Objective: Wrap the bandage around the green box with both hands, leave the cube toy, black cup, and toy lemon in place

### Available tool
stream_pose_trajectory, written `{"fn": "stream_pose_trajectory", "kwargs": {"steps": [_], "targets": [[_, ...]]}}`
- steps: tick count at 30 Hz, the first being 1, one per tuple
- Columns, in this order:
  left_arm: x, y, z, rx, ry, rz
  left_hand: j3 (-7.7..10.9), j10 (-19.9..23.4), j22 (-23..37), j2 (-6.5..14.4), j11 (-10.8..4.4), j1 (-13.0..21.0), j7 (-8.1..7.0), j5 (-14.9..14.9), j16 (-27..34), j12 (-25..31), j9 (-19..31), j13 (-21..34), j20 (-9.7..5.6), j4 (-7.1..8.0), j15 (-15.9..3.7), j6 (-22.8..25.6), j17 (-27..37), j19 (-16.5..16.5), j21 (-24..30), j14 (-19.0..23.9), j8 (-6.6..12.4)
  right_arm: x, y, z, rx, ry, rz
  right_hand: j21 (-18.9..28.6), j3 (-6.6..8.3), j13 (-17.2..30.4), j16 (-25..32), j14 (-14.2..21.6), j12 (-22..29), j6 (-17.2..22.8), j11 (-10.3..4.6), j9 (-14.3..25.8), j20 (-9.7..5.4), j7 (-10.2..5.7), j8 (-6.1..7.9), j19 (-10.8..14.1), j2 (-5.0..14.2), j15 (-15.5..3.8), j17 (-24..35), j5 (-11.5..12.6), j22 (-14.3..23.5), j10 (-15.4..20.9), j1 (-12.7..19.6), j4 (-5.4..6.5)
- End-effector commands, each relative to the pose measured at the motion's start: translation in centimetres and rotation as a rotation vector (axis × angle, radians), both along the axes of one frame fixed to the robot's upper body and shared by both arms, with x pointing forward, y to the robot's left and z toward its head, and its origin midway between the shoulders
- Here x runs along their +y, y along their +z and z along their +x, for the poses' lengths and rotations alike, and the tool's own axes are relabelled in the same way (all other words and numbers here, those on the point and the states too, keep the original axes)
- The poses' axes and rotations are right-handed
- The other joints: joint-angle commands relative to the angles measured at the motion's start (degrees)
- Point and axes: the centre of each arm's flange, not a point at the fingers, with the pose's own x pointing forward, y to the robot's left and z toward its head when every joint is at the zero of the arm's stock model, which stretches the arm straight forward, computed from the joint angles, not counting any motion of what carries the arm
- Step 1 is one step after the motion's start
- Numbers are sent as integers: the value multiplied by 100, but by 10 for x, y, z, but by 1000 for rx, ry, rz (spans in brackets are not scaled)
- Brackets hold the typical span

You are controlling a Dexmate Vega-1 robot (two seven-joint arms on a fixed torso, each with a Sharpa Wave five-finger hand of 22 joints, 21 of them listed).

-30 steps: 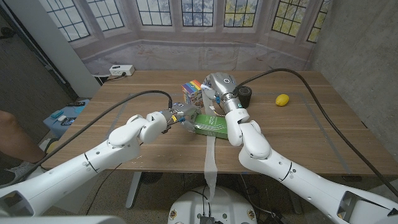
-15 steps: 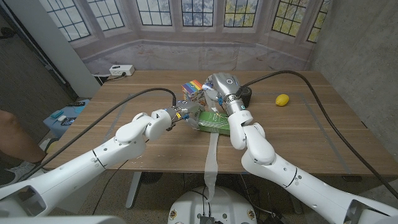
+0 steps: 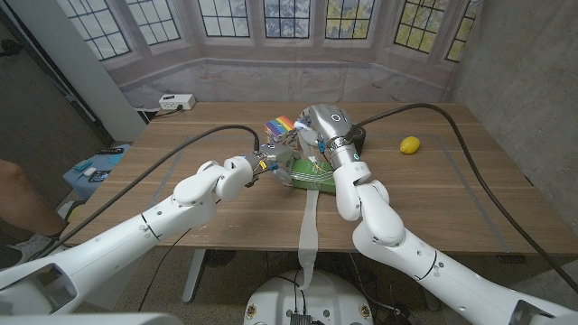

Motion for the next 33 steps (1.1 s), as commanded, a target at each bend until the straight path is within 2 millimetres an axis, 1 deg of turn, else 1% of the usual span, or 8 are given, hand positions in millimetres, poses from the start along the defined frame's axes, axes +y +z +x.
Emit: {"fn": "stream_pose_trajectory", "kwargs": {"steps": [1, 7, 14, 21, 31, 33], "targets": [[-4, 2, 4, 7, -12, 7, 23, 39, 18, 192, 19, 120, 34, 24, -9, 34, 9, 18, -5, 24, 30, 146, 8, -50, 3, 15, 383, -7, -1, -11, -11, -3, 8, 25, -11, 10, -26, 70, 32, 82, 13, 32, -82, 18, -10, -23, 15, -753, 33, -13, 14, 48, 33, 12], [-7, 4, 5, 8, -28, 1, 23, 30, 18, 203, 44, 119, 46, 27, -11, 32, 4, 21, -2, 26, 31, 153, 8, -50, 4, 9, 393, -10, -4, -16, -7, -3, 15, 26, -13, 10, -30, 77, 34, 92, 10, 34, -82, 26, -11, -23, 19, -756, 38, -12, 13, 53, 39, 11], [-12, 8, 8, 7, -36, -4, 17, 24, 18, 201, 31, 122, 42, 28, -11, 31, -2, 24, -1, 22, 35, 147, 5, -53, 4, 11, 397, -16, -5, -25, -18, -9, 24, 27, -17, 10, -33, 86, 39, 101, 18, 36, -84, 18, -14, -26, 25, -755, 45, -13, 13, 67, 41, 14], [-17, 8, 8, 5, -46, -4, 19, 20, 18, 200, 35, 117, 42, 31, -14, 30, -5, 27, 2, 23, 44, 148, 3, -55, 4, 10, 406, -22, -7, -31, -13, -19, 29, 28, -24, 15, -35, 94, 38, 102, 16, 38, -87, 15, -19, -29, 26, -757, 53, -15, 13, 57, 42, 15], [-22, 11, 11, -1, -50, -2, 26, 24, 18, 195, 62, 114, 40, 34, -18, 33, -13, 31, 2, 21, 42, 156, -2, -61, 3, 11, 417, -24, -11, -40, -11, -29, 34, 32, -28, 17, -40, 99, 41, 110, 14, 41, -89, 19, -22, -28, 33, -757, 62, -15, 13, 66, 49, 15], [-23, 12, 12, -1, -52, -4, 27, 24, 18, 199, 40, 111, 43, 35, -19, 33, -14, 32, 1, 24, 39, 156, -2, -62, 3, 8, 420, -24, -11, -42, -8, -30, 36, 32, -29, 16, -39, 104, 42, 112, 15, 41, -87, 17, -23, -27, 35, -759, 65, -15, 13, 70, 51, 14]]}}
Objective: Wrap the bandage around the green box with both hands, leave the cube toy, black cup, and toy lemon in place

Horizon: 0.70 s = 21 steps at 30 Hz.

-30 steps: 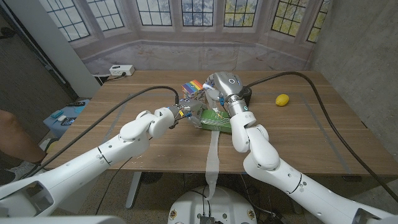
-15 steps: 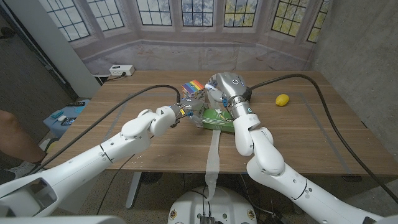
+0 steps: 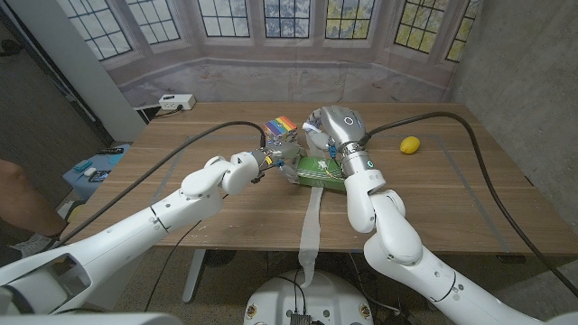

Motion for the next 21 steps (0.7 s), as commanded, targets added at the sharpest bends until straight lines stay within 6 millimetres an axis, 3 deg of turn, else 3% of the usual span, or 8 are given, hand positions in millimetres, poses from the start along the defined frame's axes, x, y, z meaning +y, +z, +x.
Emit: {"fn": "stream_pose_trajectory", "kwargs": {"steps": [1, 21], "targets": [[-8, 5, 4, -8, -11, -2, 26, -1, 18, 189, 23, 117, 44, 36, -18, 32, 12, 34, -8, 28, 39, 155, 11, -9, 0, 9, 421, -4, -4, -11, 6, -12, 11, 32, -13, 21, -41, 51, 43, 52, -5, 16, -89, 17, -18, -29, 36, -746, 11, -15, 13, 50, 53, -2], [-19, 16, 16, -14, -18, -29, 7, -5, 18, 203, 46, 108, 72, 38, -13, 34, 11, 42, 7, 32, 66, 169, 8, -32, -6, 11, 455, -5, -11, -24, 34, -10, 67, 44, 3, 8, -97, 77, 50, 96, 3, 18, -91, 16, -20, -13, 39, -736, -5, -7, 9, 92, 91, -19]]}}
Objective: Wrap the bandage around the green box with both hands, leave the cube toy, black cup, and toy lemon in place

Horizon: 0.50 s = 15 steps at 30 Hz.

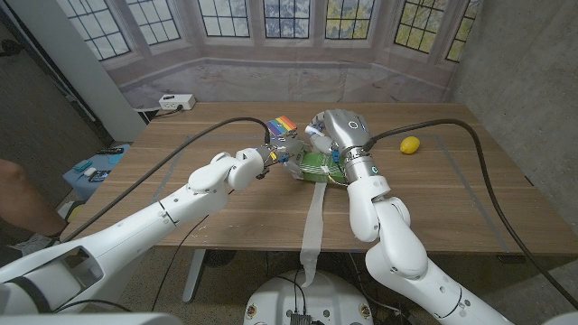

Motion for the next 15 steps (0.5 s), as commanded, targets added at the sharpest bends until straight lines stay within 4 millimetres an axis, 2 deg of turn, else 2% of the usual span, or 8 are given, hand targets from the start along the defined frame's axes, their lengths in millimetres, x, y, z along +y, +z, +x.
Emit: {"fn": "stream_pose_trajectory", "kwargs": {"steps": [1, 15], "targets": [[-8, 6, 7, -5, -7, -16, 7, 16, 18, 200, 27, 111, 72, 44, -14, 34, 16, 14, 5, 29, 65, 172, 6, -38, -8, 11, 456, -3, -4, -8, 13, -4, 40, 44, 1, 30, -11, 84, 57, 67, 15, 15, -89, -30, -20, -14, 2, -740, 14, -7, 10, 46, 60, -20], [-13, 13, 12, -18, 5, -50, -4, 23, 18, 210, 25, 109, 74, 46, -12, 40, 14, 18, 7, 29, 66, 190, 3, -39, -5, 13, 477, -7, -12, -15, 42, 6, 85, 50, 4, 26, -37, 114, 59, 78, 14, 15, -87, -14, -27, -6, -3, -740, 7, -4, 8, 65, 69, -20]]}}
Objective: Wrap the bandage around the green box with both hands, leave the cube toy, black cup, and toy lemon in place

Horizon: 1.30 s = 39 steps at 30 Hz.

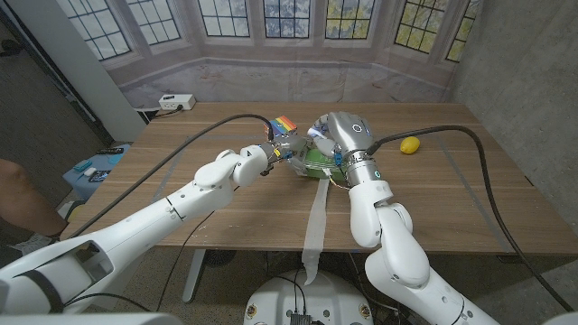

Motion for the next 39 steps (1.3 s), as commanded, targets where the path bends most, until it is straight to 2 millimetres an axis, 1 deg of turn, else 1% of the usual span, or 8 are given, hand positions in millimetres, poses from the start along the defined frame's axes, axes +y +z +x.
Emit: {"fn": "stream_pose_trajectory", "kwargs": {"steps": [1, 7, 8, 13, 21, 23, 29, 39], "targets": [[-4, 7, 6, -13, 12, -31, -3, 30, 18, 209, 25, 110, 72, 39, -12, 42, 23, 20, -11, 27, 43, 196, 2, -16, -4, 37, 481, -2, -6, -6, 29, 9, 40, 50, 4, 8, -18, 62, 25, 48, 13, 17, -87, 16, -18, -5, -19, -710, 6, -3, 7, 48, 55, -20], [-6, 10, 8, -15, 20, -47, -3, 31, 18, 213, 28, 107, 89, 42, -10, 44, 23, 22, -9, 29, 49, 193, 0, -17, -3, 45, 486, -3, -11, -9, 55, 18, 66, 51, 1, 14, -19, 82, 26, 58, 20, 18, -89, 19, -18, -8, -17, -710, 10, -3, 7, 44, 51, -15], [-7, 11, 8, -16, 17, -51, -1, 28, 18, 208, 20, 110, 70, 42, -11, 43, 25, 22, -10, 24, 53, 194, -3, -18, -3, 47, 489, -3, -11, -10, 58, 19, 73, 52, -3, 14, -21, 80, 28, 55, 21, 18, -88, 21, -20, -4, -23, -709, 11, -4, 7, 49, 50, -16], [-8, 13, 10, -20, 15, -61, -5, 23, 18, 217, 50, 111, 79, 43, -13, 42, 22, 24, -5, 25, 55, 214, -3, -19, -3, 39, 503, -3, -13, -12, 70, 25, 86, 54, -2, 16, -30, 86, 27, 62, 14, 19, -89, 18, -20, -3, -17, -703, 10, -5, 7, 49, 43, -8], [-11, 18, 14, -26, 15, -73, -10, 21, 18, 221, 32, 112, 89, 45, -13, 42, 22, 27, -1, 23, 61, 211, -6, -20, -1, 38, 511, -4, -16, -15, 92, 21, 95, 58, -3, 15, -39, 101, 30, 72, 19, 20, -96, 33, -22, 3, -18, -713, 13, -4, 6, 62, 50, -11], [-11, 19, 15, -26, 15, -76, -18, 11, 18, 228, 55, 105, 95, 44, -12, 39, 21, 28, -1, 30, 63, 210, -4, -23, -2, 34, 512, -6, -17, -17, 95, 18, 96, 59, -1, 19, -45, 102, 31, 69, 17, 20, -96, 27, -25, 4, -13, -709, 12, -3, 6, 59, 48, -8], [-10, 20, 16, -24, 15, -76, -22, 14, 18, 223, 51, 108, 73, 46, -12, 41, 15, 30, 4, 24, 62, 205, -9, -22, -1, 37, 514, -10, -20, -20, 111, 5, 91, 61, -2, 21, -49, 115, 32, 79, 10, 21, -95, 27, -25, 4, -12, -719, 18, -3, 6, 65, 59, -12], [-13, 24, 21, -28, 7, -73, -39, 17, 18, 238, 58, 96, 94, 47, -11, 44, 13, 33, 3, 33, 66, 209, -7, -26, -1, 30, 525, -14, -28, -23, 158, -2, 102, 65, -7, 26, -56, 131, 43, 91, -3, 23, -104, 24, -27, 10, -8, -709, 26, -4, 5, 92, 56, -6]]}}
